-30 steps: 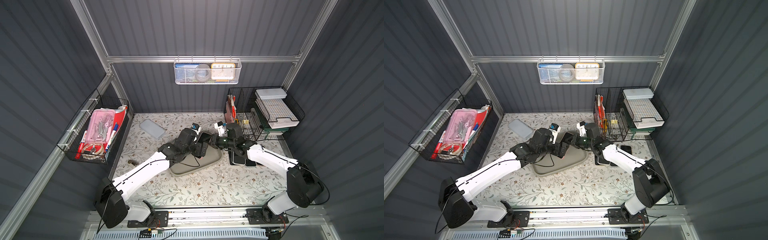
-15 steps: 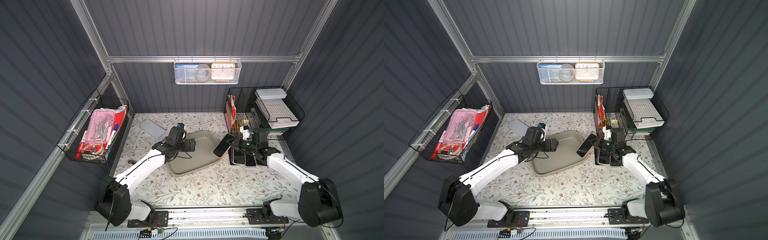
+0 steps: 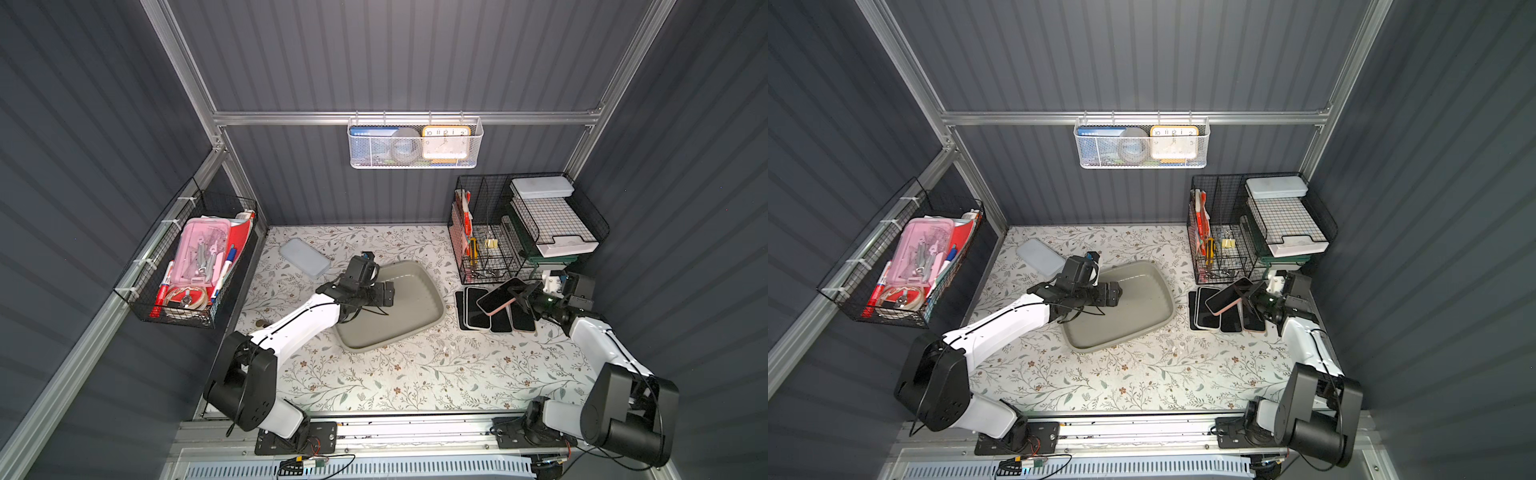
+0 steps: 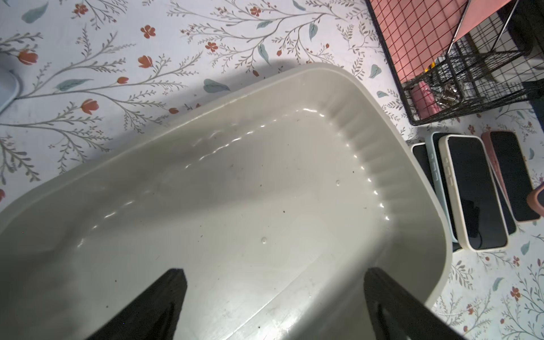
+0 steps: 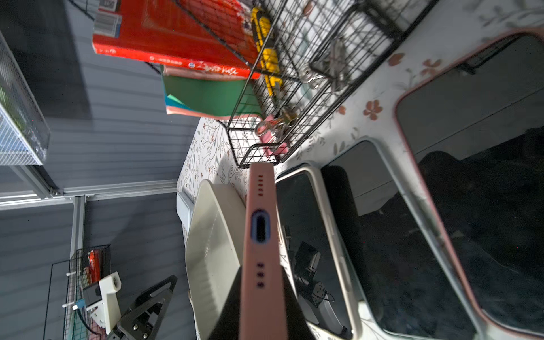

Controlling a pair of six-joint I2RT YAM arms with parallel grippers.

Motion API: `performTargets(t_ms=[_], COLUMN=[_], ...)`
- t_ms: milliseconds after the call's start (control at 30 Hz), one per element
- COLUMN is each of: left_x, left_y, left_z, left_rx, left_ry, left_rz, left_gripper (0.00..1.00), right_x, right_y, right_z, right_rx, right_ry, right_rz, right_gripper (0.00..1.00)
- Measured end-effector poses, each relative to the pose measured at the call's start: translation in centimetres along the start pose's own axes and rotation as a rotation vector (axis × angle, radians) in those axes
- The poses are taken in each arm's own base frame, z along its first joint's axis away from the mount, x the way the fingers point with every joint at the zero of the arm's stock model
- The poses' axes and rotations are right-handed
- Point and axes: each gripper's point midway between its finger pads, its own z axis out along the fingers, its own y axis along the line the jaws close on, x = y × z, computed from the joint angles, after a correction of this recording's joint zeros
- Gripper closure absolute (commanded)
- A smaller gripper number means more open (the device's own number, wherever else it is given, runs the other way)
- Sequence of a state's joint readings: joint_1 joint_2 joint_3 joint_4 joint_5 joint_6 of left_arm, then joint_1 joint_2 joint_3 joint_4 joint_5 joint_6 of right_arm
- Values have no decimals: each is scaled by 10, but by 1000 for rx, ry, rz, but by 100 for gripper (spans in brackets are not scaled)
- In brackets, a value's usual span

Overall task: Take the phone out of the storage box
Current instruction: Place the phone at the center of the board.

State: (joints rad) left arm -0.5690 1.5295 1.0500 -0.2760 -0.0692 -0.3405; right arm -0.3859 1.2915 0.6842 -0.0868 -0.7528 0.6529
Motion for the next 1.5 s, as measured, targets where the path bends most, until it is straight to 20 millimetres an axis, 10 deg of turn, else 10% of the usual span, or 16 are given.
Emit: performTargets(t_ms=[600, 1067, 1500], left_x=[-5, -6, -11], left_y=[-5, -5, -4], left_z=[12, 13, 11], left_rx=[13, 13, 0], left_ry=[14, 13, 2], left_rz=[1, 4, 4], left_gripper=[1, 1, 1], right_x=[-48, -62, -63], right_y=[-92, -98, -99], right_z=[24, 41, 1], right_rx=[36, -26, 211], right_ry=[-62, -65, -161], right_rz=[226, 256, 154], right_gripper=[100, 34, 5])
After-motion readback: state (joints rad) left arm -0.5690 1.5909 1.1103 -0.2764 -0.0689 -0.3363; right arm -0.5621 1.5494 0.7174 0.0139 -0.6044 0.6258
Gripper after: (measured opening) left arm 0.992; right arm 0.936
